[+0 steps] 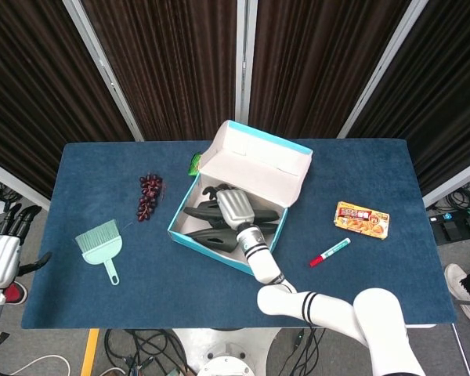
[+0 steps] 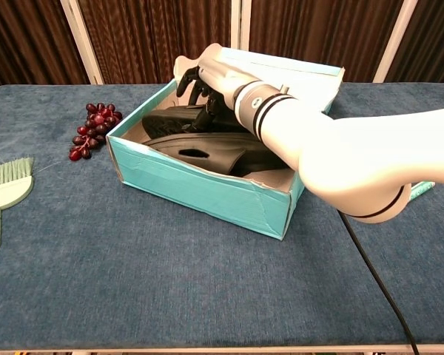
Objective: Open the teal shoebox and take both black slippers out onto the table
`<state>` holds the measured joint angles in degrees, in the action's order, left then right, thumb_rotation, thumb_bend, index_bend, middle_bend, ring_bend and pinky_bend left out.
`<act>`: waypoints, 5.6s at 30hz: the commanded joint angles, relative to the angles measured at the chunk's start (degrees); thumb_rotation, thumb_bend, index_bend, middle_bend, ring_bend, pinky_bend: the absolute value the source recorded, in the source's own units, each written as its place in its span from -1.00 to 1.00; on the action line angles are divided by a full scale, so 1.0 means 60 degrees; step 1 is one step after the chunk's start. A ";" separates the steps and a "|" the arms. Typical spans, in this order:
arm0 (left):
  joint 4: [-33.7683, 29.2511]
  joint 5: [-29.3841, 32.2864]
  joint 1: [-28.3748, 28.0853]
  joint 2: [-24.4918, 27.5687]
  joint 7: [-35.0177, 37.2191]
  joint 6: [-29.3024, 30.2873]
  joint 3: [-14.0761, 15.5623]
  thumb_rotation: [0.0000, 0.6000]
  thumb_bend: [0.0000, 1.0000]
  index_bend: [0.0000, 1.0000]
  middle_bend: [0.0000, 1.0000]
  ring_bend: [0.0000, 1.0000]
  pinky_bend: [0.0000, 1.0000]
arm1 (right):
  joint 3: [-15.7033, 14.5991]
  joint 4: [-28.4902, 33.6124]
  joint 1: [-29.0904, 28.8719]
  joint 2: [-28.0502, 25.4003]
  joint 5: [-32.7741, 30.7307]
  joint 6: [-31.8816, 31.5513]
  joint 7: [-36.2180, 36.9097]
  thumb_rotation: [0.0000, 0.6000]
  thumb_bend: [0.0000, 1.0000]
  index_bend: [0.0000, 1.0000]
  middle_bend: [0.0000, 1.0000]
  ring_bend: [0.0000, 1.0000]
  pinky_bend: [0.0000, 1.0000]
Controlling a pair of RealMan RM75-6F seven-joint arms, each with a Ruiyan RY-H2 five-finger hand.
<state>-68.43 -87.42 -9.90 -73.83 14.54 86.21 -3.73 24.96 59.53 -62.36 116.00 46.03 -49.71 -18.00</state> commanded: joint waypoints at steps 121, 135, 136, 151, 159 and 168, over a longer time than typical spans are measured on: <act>-0.1110 -0.0367 -0.0301 0.0094 -0.1176 -0.0199 0.0197 1.00 -0.62 -0.81 -0.76 -0.94 -0.43 | -0.2733 0.5757 0.4793 -0.6660 0.3205 -0.0580 0.0659 1.00 -1.00 -1.00 -0.79 -1.00 -1.00; -0.1135 -0.0297 -0.0297 0.0167 -0.1102 -0.0218 0.0165 1.00 -0.62 -0.81 -0.76 -0.94 -0.43 | -0.1757 0.6215 0.3593 -0.6197 0.2695 0.0044 0.1099 1.00 -1.00 -1.00 -0.68 -1.00 -0.95; -0.1122 -0.0297 -0.0294 0.0166 -0.1083 -0.0211 0.0162 1.00 -0.62 -0.81 -0.76 -0.94 -0.43 | -0.1691 0.6124 0.3458 -0.6052 0.2544 0.0097 0.1037 1.00 -1.00 -1.00 -0.67 -1.00 -0.93; -0.1068 -0.0250 -0.0229 0.0278 -0.0926 -0.0075 0.0098 1.00 -0.62 -0.81 -0.76 -0.94 -0.44 | -0.1400 0.4452 0.1549 -0.4050 0.0233 0.0879 0.0136 1.00 -1.00 -0.95 -0.59 -1.00 -0.81; -0.1036 -0.0211 -0.0207 0.0293 -0.0788 -0.0004 0.0039 1.00 -0.62 -0.81 -0.76 -0.94 -0.43 | -0.1568 0.4299 0.1151 -0.3832 -0.0218 0.0942 -0.0090 1.00 -1.00 -0.92 -0.58 -0.97 -0.80; -0.0873 -0.0201 -0.0151 0.0270 -0.0602 0.0059 0.0043 1.00 -0.62 -0.81 -0.76 -0.94 -0.43 | -0.1855 0.4163 0.1099 -0.3523 0.0076 0.0427 -0.0312 1.00 -0.97 -0.77 -0.48 -0.84 -0.65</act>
<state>-73.68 -88.62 -10.82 -72.20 10.90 86.55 -3.49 14.08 84.85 -55.67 94.60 46.68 -46.96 -19.53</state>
